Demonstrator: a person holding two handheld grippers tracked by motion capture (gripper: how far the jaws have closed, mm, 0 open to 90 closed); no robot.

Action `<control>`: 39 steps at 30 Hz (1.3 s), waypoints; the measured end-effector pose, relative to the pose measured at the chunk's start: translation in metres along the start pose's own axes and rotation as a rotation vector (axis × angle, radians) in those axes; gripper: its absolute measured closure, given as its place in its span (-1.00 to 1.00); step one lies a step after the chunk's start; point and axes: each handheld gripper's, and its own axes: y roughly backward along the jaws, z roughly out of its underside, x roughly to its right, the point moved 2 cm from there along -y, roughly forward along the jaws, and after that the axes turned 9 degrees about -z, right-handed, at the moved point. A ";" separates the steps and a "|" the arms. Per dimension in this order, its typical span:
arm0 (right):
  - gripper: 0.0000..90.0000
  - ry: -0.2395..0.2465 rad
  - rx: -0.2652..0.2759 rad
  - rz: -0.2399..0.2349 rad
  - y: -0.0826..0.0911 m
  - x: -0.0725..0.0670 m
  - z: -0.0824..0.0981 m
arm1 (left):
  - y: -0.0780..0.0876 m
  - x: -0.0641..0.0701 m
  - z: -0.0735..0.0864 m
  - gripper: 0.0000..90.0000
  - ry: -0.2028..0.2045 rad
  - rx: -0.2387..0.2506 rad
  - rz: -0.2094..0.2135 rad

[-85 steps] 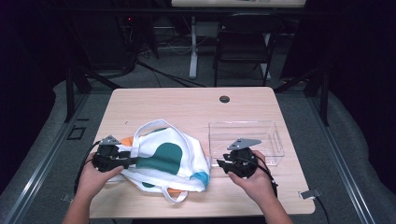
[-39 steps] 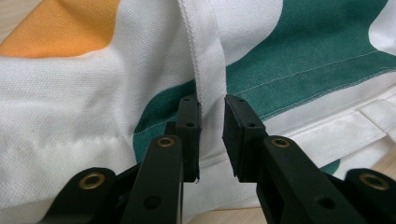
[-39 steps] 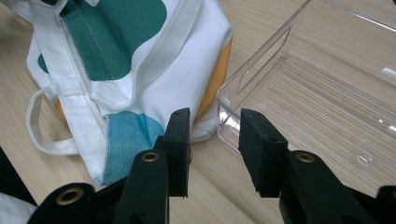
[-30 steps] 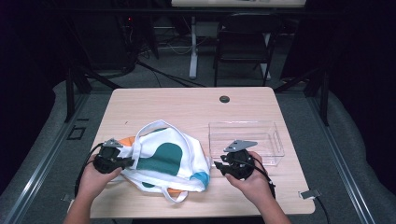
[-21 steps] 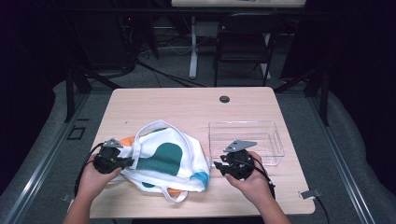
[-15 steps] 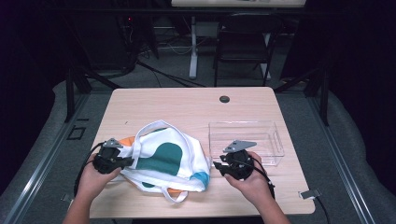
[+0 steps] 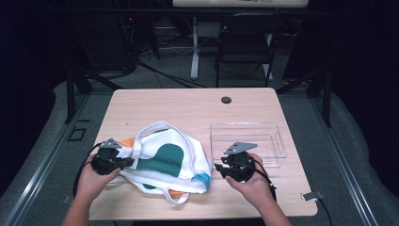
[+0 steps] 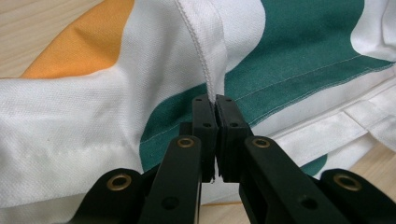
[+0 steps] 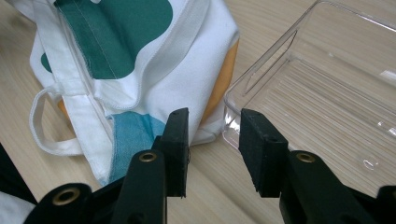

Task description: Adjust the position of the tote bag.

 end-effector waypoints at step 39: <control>0.72 0.141 -0.089 -0.061 -0.019 -0.030 -0.007 | 0.024 -0.004 -0.019 0.96 0.000 0.085 -0.004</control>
